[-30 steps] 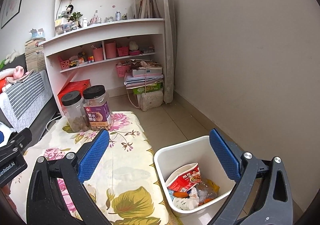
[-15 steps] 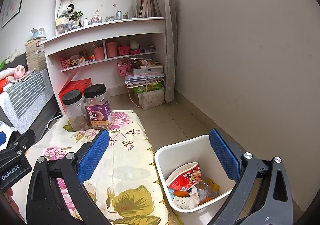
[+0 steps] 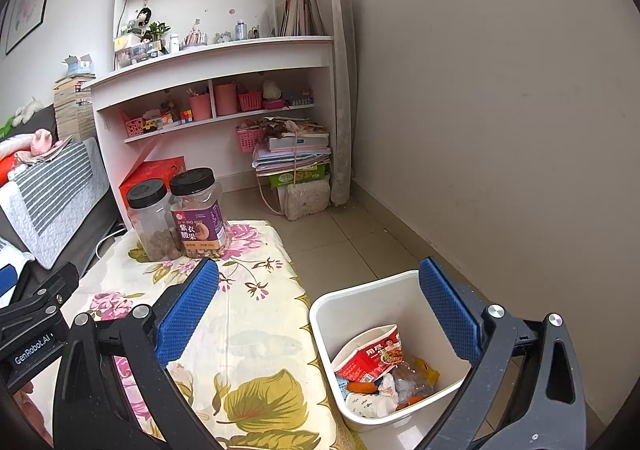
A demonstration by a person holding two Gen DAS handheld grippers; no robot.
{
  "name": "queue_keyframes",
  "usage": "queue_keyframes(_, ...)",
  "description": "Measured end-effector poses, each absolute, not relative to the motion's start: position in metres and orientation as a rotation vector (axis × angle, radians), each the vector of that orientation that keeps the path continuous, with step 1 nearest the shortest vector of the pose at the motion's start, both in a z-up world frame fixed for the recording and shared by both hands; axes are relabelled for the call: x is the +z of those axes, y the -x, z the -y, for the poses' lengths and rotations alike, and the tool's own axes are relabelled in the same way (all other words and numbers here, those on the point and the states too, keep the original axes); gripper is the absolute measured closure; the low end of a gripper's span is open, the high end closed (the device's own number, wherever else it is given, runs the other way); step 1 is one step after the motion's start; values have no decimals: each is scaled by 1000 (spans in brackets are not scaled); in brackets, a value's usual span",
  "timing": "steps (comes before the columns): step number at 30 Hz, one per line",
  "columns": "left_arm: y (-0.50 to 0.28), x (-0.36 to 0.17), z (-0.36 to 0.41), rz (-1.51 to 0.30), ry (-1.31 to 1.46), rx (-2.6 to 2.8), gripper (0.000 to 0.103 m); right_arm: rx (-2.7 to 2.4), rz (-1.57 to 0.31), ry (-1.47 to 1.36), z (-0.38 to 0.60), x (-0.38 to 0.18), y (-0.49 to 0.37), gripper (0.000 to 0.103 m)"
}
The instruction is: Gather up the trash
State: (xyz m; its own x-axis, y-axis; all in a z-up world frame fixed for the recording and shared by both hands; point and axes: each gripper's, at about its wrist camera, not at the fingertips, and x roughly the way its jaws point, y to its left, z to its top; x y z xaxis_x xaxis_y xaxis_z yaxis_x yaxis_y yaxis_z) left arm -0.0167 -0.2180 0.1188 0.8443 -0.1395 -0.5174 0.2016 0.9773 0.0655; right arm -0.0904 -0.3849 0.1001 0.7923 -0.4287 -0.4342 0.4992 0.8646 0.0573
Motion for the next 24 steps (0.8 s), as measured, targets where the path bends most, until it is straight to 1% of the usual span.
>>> queue_keyframes(8, 18, 118, 218, -519, -110, -188, 7, -502, -427, -172, 384, 100, 90, 7)
queue_keyframes(24, 13, 113, 226, -565, -113, -191, 7, -502, -431, -172, 385, 100, 90, 7)
